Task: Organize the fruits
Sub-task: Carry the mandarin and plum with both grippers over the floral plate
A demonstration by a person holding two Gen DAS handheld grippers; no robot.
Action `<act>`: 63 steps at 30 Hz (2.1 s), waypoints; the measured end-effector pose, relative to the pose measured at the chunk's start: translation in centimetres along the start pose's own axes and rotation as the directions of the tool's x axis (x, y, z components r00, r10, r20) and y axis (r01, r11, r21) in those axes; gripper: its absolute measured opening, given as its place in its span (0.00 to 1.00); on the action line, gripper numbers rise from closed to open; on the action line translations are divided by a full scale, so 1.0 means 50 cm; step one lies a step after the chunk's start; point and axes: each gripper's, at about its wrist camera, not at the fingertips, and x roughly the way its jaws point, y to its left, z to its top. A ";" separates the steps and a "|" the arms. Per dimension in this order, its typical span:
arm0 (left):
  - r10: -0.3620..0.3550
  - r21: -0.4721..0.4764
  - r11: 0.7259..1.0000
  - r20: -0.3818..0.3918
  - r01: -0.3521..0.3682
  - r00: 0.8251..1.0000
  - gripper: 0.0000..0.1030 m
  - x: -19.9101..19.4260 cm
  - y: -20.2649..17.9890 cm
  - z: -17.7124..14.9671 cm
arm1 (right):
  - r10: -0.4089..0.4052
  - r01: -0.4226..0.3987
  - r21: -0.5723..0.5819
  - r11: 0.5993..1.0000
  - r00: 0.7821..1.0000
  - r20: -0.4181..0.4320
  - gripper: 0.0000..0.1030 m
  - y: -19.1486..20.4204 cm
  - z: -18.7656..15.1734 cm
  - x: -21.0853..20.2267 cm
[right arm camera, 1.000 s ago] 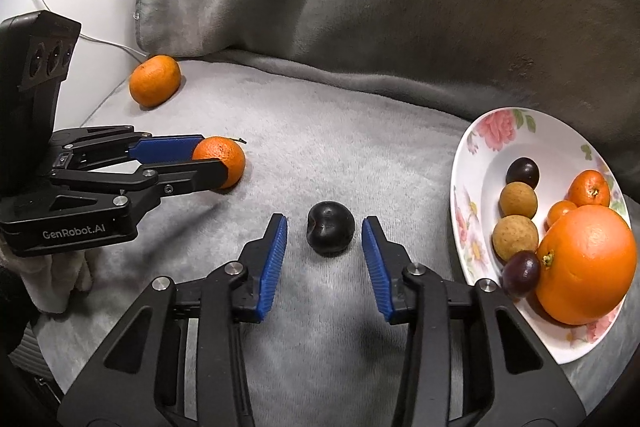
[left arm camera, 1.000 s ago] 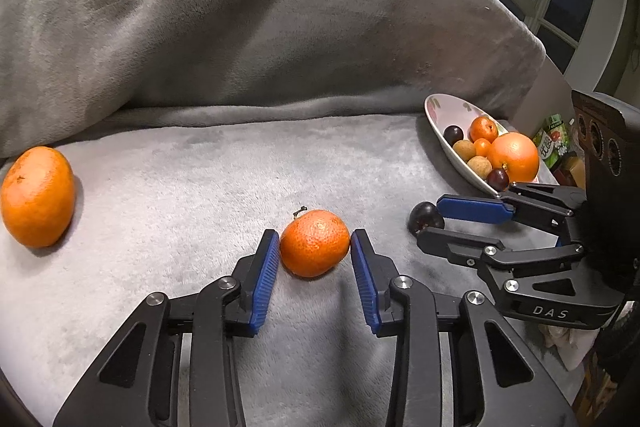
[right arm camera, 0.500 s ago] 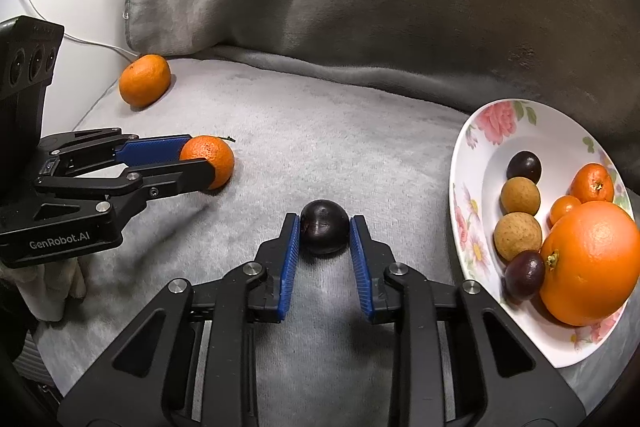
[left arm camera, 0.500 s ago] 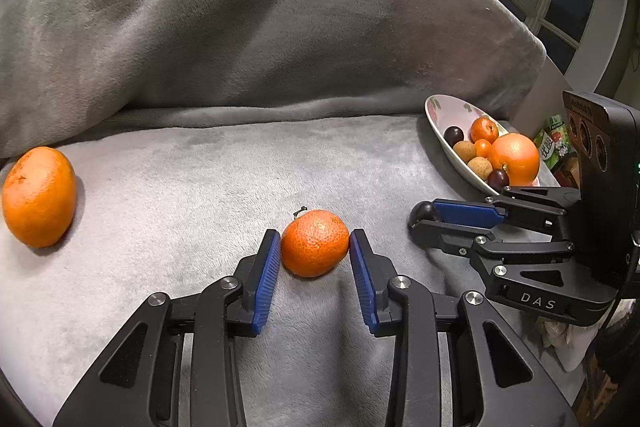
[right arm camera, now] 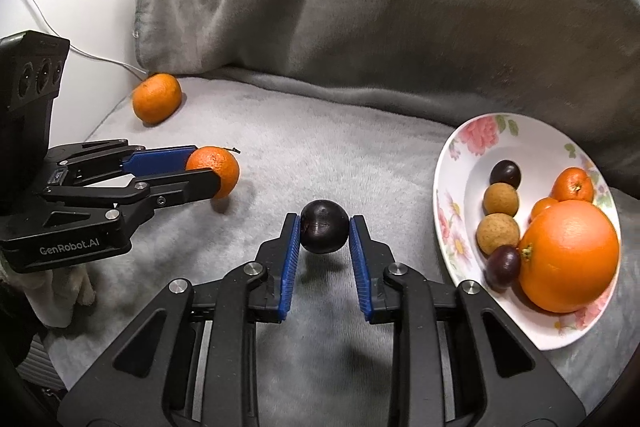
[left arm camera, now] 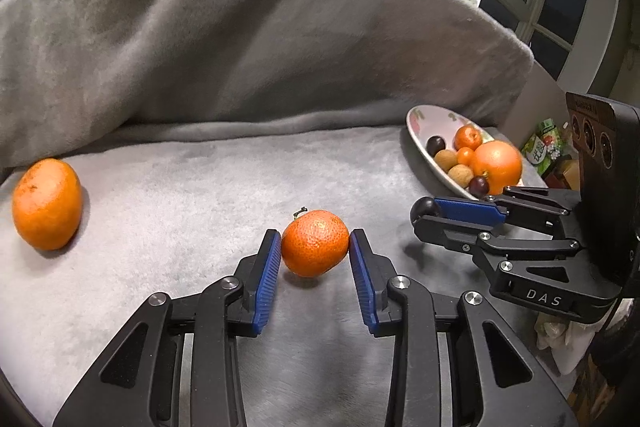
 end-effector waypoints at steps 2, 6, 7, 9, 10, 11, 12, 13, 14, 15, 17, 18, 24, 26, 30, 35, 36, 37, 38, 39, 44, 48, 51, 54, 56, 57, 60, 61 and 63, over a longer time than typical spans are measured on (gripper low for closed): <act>-0.005 0.005 1.000 0.011 0.005 1.000 0.33 -0.009 -0.006 0.003 | -0.001 0.001 0.003 1.000 1.000 0.017 0.25 0.000 0.001 -0.015; -0.018 0.014 1.000 0.030 0.018 0.999 0.33 -0.024 -0.022 0.009 | -0.002 0.001 0.013 1.000 0.999 0.051 0.25 -0.002 0.000 -0.046; -0.021 0.015 1.000 0.034 0.021 0.999 0.33 -0.025 -0.027 0.011 | -0.003 0.002 0.015 1.000 0.998 0.061 0.25 -0.004 -0.002 -0.055; -0.031 0.019 0.999 0.042 0.030 0.999 0.33 -0.028 -0.037 0.015 | -0.005 0.003 0.022 1.000 0.997 0.078 0.25 -0.010 -0.004 -0.071; -0.036 0.021 0.999 0.047 0.035 0.998 0.33 -0.030 -0.043 0.018 | -0.006 0.004 0.027 1.000 0.996 0.086 0.25 -0.013 -0.006 -0.079; -0.040 0.023 0.999 0.049 0.039 0.998 0.33 -0.031 -0.047 0.019 | -0.009 0.006 0.033 0.999 0.995 0.095 0.25 -0.018 -0.008 -0.089; -0.045 0.024 0.999 0.053 0.043 0.998 0.33 -0.032 -0.053 0.021 | -0.013 0.009 0.038 0.999 0.995 0.103 0.25 -0.021 -0.011 -0.099; -0.049 0.027 0.998 0.056 0.048 0.997 0.33 -0.032 -0.059 0.024 | -0.018 0.013 0.044 0.999 0.994 0.111 0.25 -0.028 -0.012 -0.108; -0.053 0.029 0.998 0.058 0.051 0.997 0.33 -0.031 -0.065 0.026 | -0.023 0.018 0.048 0.999 0.993 0.117 0.25 -0.034 -0.013 -0.116; -0.057 0.031 0.998 0.060 0.055 0.997 0.33 -0.030 -0.070 0.028 | -0.029 0.023 0.053 0.998 0.992 0.125 0.25 -0.039 -0.015 -0.125; -0.066 0.034 0.997 0.064 0.064 0.996 0.33 -0.027 -0.082 0.033 | -0.043 0.034 0.066 0.997 0.989 0.140 0.25 -0.053 -0.017 -0.142; -0.071 0.035 0.997 0.067 0.069 0.995 0.33 -0.026 -0.087 0.036 | -0.047 0.037 0.071 0.997 0.988 0.146 0.25 -0.060 -0.017 -0.148; -0.097 0.048 0.994 0.081 0.093 0.992 0.33 -0.023 -0.116 0.051 | -0.080 0.063 0.101 0.993 0.982 0.172 0.25 -0.101 -0.016 -0.178; -0.105 0.054 0.993 0.082 0.101 0.991 0.33 -0.019 -0.125 0.056 | -0.089 0.069 0.111 0.991 0.980 0.179 0.25 -0.115 -0.014 -0.186; -0.121 0.064 0.991 0.085 0.116 0.989 0.33 -0.012 -0.144 0.066 | -0.104 0.081 0.125 0.989 0.976 0.193 0.25 -0.139 -0.008 -0.197; -0.139 0.079 0.988 0.084 0.133 0.987 0.33 -0.004 -0.165 0.076 | -0.116 0.090 0.135 0.987 0.972 0.206 0.25 -0.160 0.004 -0.201; -0.143 0.082 0.987 0.083 0.136 0.986 0.33 -0.001 -0.169 0.078 | -0.119 0.091 0.135 0.987 0.971 0.208 0.25 -0.163 0.006 -0.201; -0.145 0.085 0.987 0.082 0.138 0.986 0.33 0.001 -0.172 0.079 | -0.121 0.093 0.137 0.986 0.970 0.209 0.25 -0.168 0.008 -0.201; -0.146 0.088 0.986 0.081 0.139 0.986 0.33 0.004 -0.175 0.082 | -0.123 0.095 0.137 0.986 0.970 0.210 0.25 -0.171 0.010 -0.201; -0.149 0.091 0.986 0.080 0.141 0.986 0.33 0.008 -0.179 0.085 | -0.125 0.097 0.137 0.986 0.970 0.210 0.25 -0.174 0.013 -0.199; -0.155 0.107 0.983 0.076 0.147 0.985 0.33 0.016 -0.193 0.091 | -0.129 0.102 0.137 0.985 0.969 0.209 0.25 -0.188 0.023 -0.190; -0.160 0.118 0.982 0.074 0.150 0.984 0.33 0.024 -0.206 0.097 | -0.127 0.098 0.142 0.985 0.970 0.207 0.25 -0.202 0.030 -0.180; -0.162 0.125 0.980 0.073 0.152 0.984 0.33 0.028 -0.212 0.100 | -0.125 0.096 0.145 0.985 0.971 0.205 0.25 -0.209 0.034 -0.171; -0.165 0.130 0.979 0.071 0.155 0.984 0.33 0.035 -0.218 0.103 | -0.125 0.097 0.146 0.985 0.972 0.200 0.25 -0.214 0.038 -0.162; -0.168 0.133 0.979 0.070 0.157 0.983 0.33 0.038 -0.222 0.104 | -0.125 0.096 0.149 0.984 0.972 0.198 0.25 -0.220 0.040 -0.157; -0.168 0.136 0.978 0.069 0.158 0.983 0.33 0.040 -0.225 0.104 | -0.126 0.097 0.151 0.984 0.972 0.197 0.25 -0.224 0.042 -0.154; -0.172 0.139 0.977 0.060 0.162 0.983 0.32 0.049 -0.230 0.104 | -0.124 0.093 0.160 0.983 0.973 0.194 0.25 -0.233 0.043 -0.149; -0.172 0.140 0.977 0.058 0.163 0.983 0.33 0.051 -0.232 0.104 | -0.122 0.091 0.165 0.982 0.974 0.192 0.25 -0.237 0.044 -0.147; -0.176 0.145 0.975 0.053 0.167 0.983 0.33 0.055 -0.237 0.104 | -0.121 0.088 0.170 0.981 0.974 0.189 0.25 -0.243 0.046 -0.142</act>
